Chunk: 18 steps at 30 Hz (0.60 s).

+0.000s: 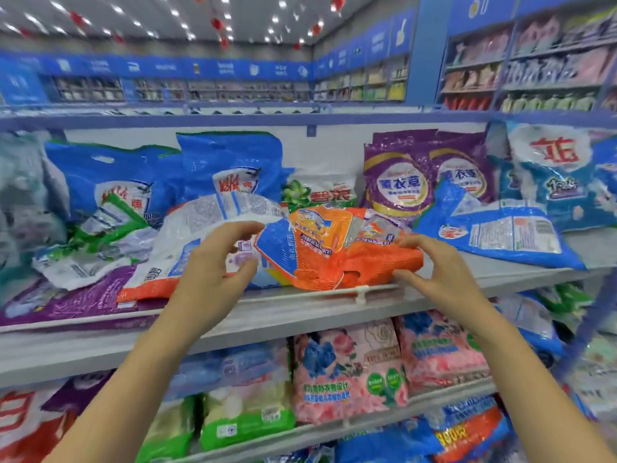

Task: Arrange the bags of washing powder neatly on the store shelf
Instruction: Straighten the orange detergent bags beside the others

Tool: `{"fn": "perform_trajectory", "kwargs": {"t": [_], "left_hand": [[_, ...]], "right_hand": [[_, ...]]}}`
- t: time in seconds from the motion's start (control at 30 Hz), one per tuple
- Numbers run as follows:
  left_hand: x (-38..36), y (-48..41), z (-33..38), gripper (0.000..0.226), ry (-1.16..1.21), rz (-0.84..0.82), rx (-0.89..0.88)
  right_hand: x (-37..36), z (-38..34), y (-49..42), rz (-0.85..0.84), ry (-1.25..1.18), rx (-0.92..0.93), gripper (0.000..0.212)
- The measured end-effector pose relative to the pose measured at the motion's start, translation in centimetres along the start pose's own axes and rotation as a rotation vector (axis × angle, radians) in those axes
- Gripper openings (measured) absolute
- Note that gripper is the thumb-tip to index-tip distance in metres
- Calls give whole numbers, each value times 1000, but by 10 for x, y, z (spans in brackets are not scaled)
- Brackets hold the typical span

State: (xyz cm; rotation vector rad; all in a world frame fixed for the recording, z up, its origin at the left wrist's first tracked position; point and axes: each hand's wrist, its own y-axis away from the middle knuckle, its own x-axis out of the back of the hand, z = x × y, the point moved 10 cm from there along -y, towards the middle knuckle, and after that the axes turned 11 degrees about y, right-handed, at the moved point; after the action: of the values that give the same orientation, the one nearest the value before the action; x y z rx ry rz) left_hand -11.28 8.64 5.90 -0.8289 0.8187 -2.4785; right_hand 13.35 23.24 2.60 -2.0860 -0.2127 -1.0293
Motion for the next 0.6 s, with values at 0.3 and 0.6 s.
{"fn": "perform_trajectory", "kwargs": {"t": [0.3, 0.6], "left_hand": [[-56, -53, -23, 71, -623, -177, -151], [-27, -126, 44, 31, -584, 372, -197]], "right_hand": [[44, 12, -74, 349, -225, 34, 41], [72, 58, -143, 386, -560, -53, 47]]}}
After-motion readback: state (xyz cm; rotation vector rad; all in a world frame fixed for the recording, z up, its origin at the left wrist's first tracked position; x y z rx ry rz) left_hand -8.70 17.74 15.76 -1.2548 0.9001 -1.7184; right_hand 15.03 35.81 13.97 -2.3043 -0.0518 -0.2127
